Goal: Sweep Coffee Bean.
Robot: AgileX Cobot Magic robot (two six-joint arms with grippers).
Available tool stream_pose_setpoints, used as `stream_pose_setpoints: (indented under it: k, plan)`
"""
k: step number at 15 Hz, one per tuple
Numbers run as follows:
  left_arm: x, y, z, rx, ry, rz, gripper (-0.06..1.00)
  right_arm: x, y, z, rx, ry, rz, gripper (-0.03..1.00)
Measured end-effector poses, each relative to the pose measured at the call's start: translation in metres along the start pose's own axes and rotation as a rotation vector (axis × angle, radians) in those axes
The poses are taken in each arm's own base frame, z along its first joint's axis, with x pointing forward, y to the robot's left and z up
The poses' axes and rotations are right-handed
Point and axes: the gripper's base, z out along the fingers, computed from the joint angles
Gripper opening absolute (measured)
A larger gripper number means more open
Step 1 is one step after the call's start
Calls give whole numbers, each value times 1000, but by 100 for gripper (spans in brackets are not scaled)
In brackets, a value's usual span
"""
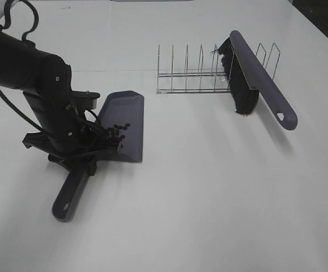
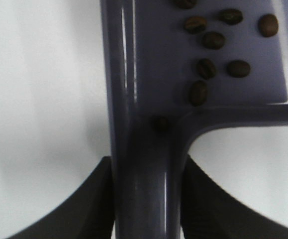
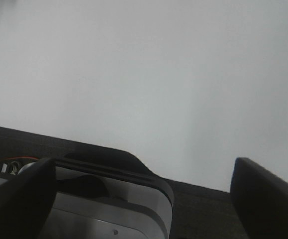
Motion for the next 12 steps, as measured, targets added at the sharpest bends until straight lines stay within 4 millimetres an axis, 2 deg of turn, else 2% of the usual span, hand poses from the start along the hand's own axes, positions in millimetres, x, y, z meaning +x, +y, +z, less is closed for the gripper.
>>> stream_pose_setpoints:
  k: [4,6,7,8,11,12]
  plan:
    - [-4,-3,1,15,7,-19,36,38,-2,-17,-14,-122,-21,84]
    - [-3,-4,-1,24,19,-33,49,48,-2,-22,-18,-147,-27,84]
    - [-3,-5,-12,35,5,-34,70,58,-2,-27,-21,-147,-34,84]
    - [-4,-4,-24,31,-14,-18,73,61,-2,-28,-18,-143,-37,84]
    - [1,7,-86,-49,-98,63,74,67,-6,-33,22,-178,-55,84]
    - [4,10,-99,-70,-108,70,75,68,-7,-34,34,-188,-60,84]
